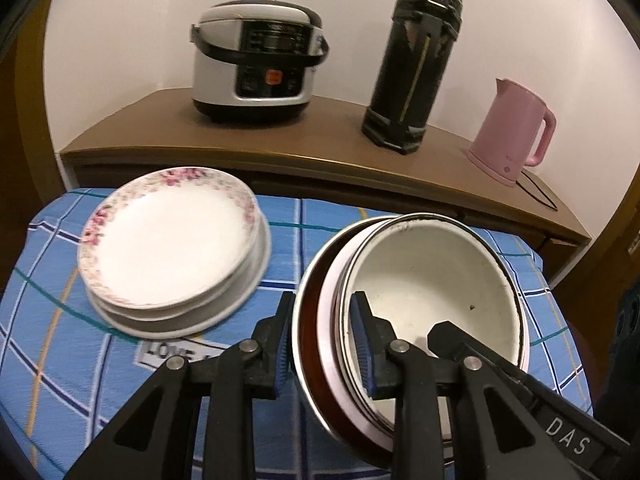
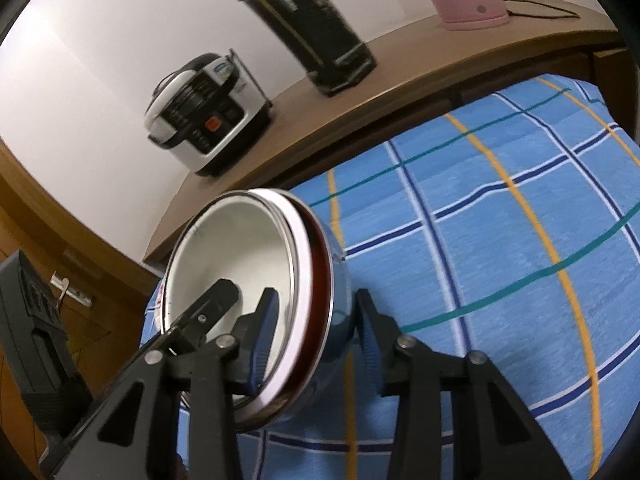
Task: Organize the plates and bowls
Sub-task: 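Lift the nested bowl stack and carry it over the plate stack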
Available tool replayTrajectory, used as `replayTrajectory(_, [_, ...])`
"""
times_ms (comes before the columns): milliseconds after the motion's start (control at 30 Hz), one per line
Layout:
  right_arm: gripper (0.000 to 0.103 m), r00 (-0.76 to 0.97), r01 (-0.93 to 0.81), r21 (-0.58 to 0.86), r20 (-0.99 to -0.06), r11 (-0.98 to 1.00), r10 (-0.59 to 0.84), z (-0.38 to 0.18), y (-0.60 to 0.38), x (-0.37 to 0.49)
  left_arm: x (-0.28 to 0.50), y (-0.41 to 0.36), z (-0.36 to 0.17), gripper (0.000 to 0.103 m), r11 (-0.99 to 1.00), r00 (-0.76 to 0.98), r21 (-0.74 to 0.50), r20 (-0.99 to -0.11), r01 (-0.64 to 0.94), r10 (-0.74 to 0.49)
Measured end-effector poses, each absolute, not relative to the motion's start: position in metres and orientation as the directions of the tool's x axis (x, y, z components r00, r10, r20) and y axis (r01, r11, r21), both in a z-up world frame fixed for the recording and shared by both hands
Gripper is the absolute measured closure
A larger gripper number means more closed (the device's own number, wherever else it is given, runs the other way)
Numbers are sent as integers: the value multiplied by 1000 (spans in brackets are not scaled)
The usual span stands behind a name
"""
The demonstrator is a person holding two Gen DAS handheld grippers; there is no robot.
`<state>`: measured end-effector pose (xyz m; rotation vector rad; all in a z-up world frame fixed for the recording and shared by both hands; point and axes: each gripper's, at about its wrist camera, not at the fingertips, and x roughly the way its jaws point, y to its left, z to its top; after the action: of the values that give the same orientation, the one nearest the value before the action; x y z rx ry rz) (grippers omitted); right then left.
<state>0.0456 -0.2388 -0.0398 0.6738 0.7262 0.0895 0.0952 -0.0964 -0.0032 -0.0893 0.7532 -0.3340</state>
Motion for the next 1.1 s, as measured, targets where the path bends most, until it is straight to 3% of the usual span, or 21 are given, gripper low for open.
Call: replayTrajectory(1100, [63,716,-65,577,-541,814,441,6,-106,107,118,42,31,74,974,786,-217,-591,60,-180])
